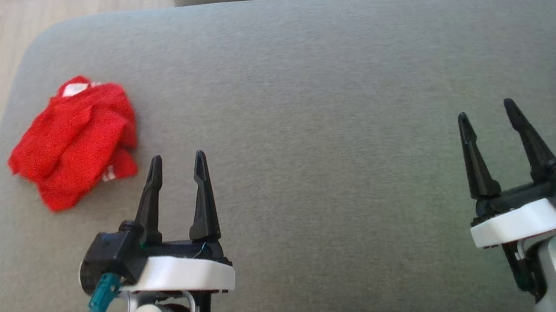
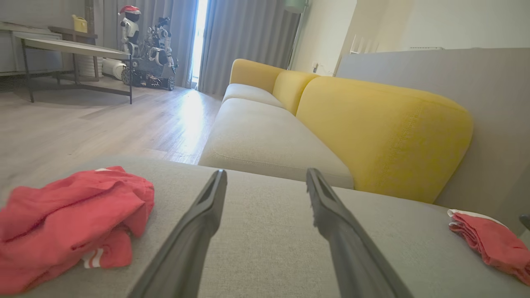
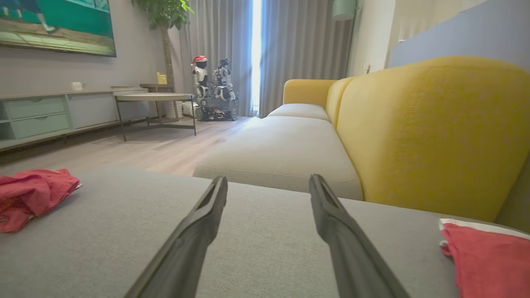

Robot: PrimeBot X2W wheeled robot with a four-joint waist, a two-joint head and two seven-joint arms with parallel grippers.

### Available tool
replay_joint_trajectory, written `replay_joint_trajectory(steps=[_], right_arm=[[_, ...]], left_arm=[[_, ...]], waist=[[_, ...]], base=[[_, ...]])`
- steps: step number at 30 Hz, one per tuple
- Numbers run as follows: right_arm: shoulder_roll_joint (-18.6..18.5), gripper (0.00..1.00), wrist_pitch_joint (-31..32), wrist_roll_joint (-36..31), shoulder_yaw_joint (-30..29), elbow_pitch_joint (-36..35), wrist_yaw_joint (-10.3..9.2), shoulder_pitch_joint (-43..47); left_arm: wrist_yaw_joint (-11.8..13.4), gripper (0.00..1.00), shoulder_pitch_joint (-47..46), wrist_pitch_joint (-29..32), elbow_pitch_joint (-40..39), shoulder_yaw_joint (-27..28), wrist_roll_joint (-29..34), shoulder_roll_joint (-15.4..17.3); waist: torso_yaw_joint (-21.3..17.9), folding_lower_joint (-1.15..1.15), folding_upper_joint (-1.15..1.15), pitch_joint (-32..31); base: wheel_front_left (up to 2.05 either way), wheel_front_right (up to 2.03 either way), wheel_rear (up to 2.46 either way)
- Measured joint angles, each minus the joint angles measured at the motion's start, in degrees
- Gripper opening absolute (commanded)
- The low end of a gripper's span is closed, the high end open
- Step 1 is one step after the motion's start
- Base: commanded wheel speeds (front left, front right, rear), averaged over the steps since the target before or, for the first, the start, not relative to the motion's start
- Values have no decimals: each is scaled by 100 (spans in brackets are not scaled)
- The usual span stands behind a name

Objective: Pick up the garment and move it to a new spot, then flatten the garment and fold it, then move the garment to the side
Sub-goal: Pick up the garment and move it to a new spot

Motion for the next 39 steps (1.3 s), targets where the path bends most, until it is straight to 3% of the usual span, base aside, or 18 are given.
replay_joint_trajectory(steps=[16, 23, 39], right_arm=[[-232, 100, 27, 163, 427, 3, 0, -3], [-255, 100, 36, 202, 419, -2, 0, -1], [-260, 100, 80, 203, 481, 1, 0, 3]], left_arm=[[141, 100, 181, 0, -232, 188, -43, 1], [141, 100, 298, 0, -254, 200, -43, 3], [198, 100, 321, 0, -349, 286, -87, 2]], waist=[[1458, 0, 0, 4], [1853, 0, 0, -15], [1829, 0, 0, -7]], base=[[0, 0, 0], [0, 0, 0], [0, 0, 0]])
